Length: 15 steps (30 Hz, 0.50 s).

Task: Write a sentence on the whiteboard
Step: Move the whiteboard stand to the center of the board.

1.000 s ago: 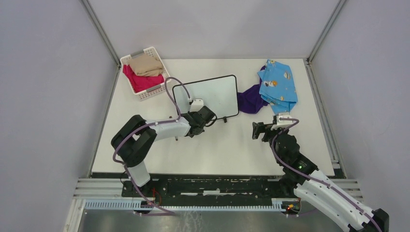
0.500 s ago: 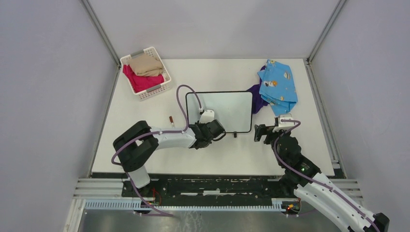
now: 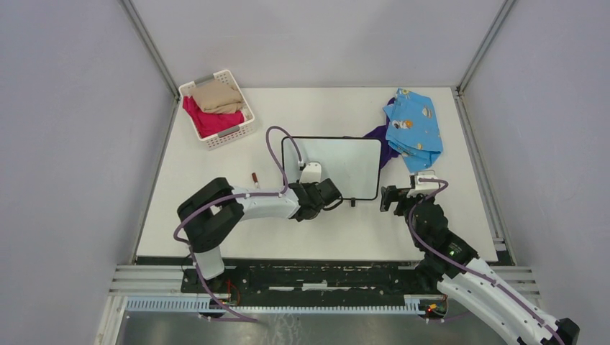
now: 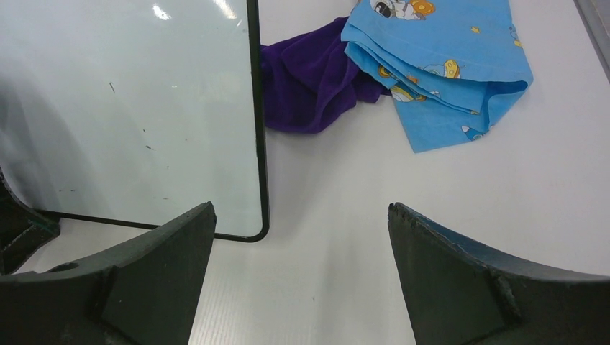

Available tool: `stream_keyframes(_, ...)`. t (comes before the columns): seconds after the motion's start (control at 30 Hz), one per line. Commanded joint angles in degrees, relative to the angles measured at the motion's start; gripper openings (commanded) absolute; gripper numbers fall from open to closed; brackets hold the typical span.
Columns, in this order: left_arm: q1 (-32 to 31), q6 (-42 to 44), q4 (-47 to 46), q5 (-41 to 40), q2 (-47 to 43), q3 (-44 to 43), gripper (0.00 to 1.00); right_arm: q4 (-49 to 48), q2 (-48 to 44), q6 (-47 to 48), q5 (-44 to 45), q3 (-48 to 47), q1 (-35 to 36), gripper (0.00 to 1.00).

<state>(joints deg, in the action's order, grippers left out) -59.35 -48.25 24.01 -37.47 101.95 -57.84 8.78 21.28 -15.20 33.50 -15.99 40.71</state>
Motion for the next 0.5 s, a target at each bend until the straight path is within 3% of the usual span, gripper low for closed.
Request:
stream_keyframes(0.0, -0.41, -5.53, 3.32, -2.59, 2.56, -2.31, 0.02, -0.95, -0.10, -0.01, 1.51, -2.82, 0.02, 0.95)
stream_keyframes(0.47, -2.75, -11.85, 2.47, -0.32, 0.14, 2.48, 0.02, -1.14, 0.94, -0.01, 1.01, -3.21, -0.05, 0.95)
